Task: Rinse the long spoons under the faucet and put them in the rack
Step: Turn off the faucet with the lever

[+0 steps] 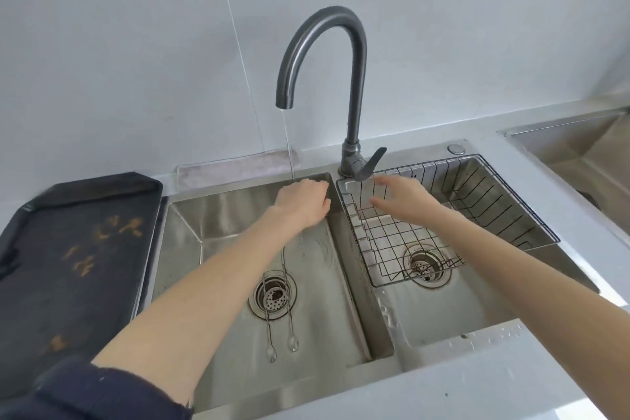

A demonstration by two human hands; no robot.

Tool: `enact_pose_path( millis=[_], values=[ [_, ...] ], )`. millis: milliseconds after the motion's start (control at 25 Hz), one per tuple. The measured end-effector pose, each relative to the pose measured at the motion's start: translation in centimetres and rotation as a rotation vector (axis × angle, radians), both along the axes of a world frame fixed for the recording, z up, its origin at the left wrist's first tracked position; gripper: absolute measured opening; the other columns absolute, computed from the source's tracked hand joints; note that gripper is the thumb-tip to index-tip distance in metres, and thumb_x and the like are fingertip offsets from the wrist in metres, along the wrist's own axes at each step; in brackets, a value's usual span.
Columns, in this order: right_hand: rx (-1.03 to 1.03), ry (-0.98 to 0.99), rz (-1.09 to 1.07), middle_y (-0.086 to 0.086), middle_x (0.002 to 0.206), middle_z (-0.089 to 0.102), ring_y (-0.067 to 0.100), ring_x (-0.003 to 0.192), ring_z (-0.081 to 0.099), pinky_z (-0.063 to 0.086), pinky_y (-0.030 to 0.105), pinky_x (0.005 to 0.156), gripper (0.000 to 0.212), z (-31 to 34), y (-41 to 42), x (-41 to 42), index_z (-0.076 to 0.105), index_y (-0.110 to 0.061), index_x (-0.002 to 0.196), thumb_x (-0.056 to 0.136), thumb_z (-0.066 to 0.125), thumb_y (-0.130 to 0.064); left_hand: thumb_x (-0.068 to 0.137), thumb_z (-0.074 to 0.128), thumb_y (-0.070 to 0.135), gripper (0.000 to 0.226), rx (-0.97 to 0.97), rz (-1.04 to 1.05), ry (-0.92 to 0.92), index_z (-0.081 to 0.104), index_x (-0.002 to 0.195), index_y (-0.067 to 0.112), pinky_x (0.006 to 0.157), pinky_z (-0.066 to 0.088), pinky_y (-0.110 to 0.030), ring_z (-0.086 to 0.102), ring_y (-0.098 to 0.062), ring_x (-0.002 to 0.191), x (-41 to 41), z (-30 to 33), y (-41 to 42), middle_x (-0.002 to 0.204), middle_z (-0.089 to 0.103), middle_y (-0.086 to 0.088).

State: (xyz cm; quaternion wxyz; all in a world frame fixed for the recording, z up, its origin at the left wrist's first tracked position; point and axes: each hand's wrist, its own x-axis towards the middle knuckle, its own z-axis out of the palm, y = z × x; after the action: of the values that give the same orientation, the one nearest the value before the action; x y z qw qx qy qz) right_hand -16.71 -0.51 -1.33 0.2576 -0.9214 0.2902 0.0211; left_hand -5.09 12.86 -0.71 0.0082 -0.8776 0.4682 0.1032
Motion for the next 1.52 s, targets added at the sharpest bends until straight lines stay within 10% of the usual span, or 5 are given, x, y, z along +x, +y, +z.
enact_pose_path(
  millis=[720,1160,1520],
  values=[
    [0.166,-0.345,-0.212,0.012,0.114,0.067,0.023,0.102,0.062,0.040,0.021,0.081,0.029,-1.2,-9.1,6.4,0.062,-0.007,0.112,0.084,0.058,-0.009,0.089,0.056,0.031,0.056,-0.676,0.491,0.558,0.037,0.137,0.010,0.105,0.036,-0.035,0.048,-0.026,0.125,5.0,2.1,-13.9,0.140,0.048,-0.008],
    [0.131,-0.401,-0.193,0.010,0.092,0.074,0.011,0.075,0.056,0.033,-0.010,0.061,0.012,-2.2,-10.0,6.3,0.073,-0.007,0.090,0.082,0.065,-0.013,0.089,0.055,0.024,0.030,-0.799,0.500,0.455,0.055,0.114,0.007,0.089,0.047,-0.032,0.063,-0.024,0.102,6.2,1.3,-15.8,0.116,0.066,-0.007],
    [0.148,-0.435,-0.211,0.011,0.090,0.075,0.010,0.076,0.057,0.040,0.008,0.062,0.012,-1.7,-10.3,7.3,0.074,-0.008,0.087,0.080,0.066,-0.013,0.090,0.055,0.026,0.032,-0.758,0.451,0.370,0.053,0.115,0.007,0.079,0.042,-0.024,0.065,-0.022,0.099,6.4,1.3,-15.6,0.116,0.067,-0.006]
  ],
)
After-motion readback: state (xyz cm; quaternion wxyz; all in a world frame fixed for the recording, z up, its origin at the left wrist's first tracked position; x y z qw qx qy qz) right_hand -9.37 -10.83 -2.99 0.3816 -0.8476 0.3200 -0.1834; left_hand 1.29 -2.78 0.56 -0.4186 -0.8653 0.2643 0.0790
